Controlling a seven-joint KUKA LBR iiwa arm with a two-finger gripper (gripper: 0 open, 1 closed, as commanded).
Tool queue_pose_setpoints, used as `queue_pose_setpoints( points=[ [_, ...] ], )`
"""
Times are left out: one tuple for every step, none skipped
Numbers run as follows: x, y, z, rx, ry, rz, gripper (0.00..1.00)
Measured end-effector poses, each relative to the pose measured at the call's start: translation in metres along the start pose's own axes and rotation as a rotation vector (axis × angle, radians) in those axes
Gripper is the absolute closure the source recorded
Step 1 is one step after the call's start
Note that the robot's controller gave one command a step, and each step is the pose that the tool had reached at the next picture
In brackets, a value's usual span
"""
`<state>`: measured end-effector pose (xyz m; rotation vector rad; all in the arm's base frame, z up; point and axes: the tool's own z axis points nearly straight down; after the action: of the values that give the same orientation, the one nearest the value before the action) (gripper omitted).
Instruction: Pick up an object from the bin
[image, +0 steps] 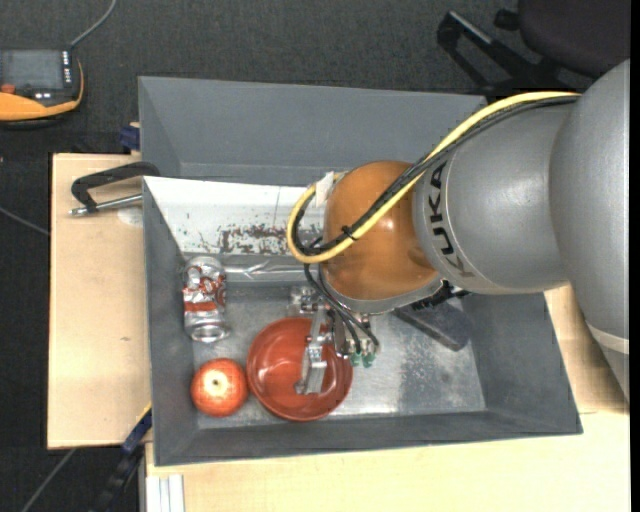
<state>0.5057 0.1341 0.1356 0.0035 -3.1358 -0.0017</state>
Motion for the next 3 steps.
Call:
queue_pose_setpoints(
  points=[
    [-0.005,-0.001,-0.006,-0.003,-0.018,0.003,1.0],
    [0.006,-0.03,0.062,-0.008,-0.038,0.063,1.0],
    [0.002,-0.039,0.053,-0.011,-0.051,0.066,1.0]
  ],
)
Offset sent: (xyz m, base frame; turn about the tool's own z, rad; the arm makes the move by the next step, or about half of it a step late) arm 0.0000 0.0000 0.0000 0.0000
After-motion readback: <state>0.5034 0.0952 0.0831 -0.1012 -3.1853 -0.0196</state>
